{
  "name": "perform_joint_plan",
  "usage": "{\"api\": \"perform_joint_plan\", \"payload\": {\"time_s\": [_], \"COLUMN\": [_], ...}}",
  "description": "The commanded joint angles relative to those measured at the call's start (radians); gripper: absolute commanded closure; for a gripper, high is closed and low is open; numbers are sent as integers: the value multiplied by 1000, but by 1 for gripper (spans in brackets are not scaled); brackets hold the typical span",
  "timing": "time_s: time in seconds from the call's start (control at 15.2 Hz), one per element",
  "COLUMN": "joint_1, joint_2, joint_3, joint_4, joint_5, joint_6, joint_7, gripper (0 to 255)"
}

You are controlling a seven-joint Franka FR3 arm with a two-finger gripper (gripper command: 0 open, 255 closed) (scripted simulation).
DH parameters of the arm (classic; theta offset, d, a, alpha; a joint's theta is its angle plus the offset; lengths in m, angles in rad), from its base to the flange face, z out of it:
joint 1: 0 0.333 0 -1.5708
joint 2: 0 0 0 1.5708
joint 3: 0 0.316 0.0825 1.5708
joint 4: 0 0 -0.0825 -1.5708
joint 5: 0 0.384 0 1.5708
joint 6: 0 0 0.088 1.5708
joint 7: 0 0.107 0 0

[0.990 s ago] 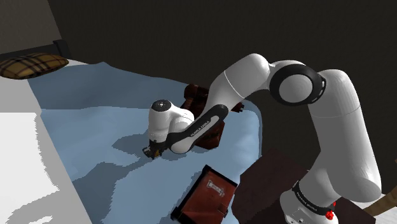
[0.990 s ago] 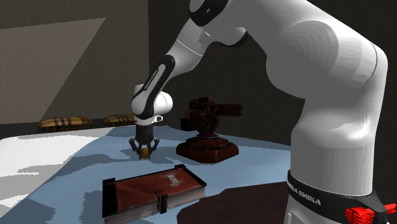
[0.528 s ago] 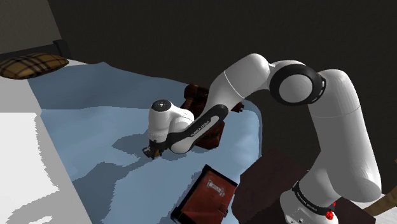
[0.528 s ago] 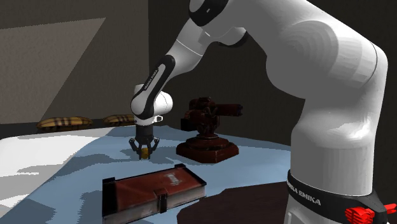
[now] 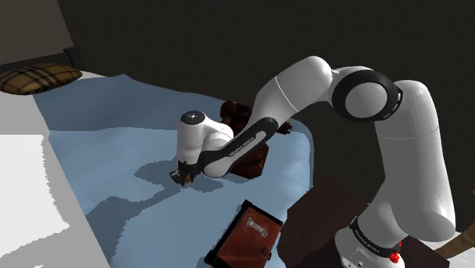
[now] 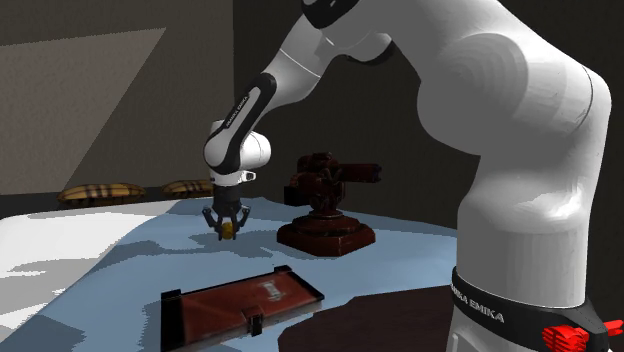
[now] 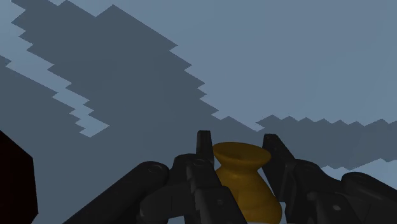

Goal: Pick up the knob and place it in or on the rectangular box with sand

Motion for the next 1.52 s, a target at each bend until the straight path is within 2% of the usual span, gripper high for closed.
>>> {"api": "perform_joint_plan", "payload": {"time_s": [0.0, 0.99, 1.45], "joint_1": [-7, -44, -59], "joint_2": [-17, -147, -369], "joint_3": [8, 62, 106], "joint_4": [1, 10, -331], "joint_5": [10, 83, 120], "joint_6": [-18, -152, -24], "joint_7": [-10, -67, -7], "gripper": [255, 255, 255]}}
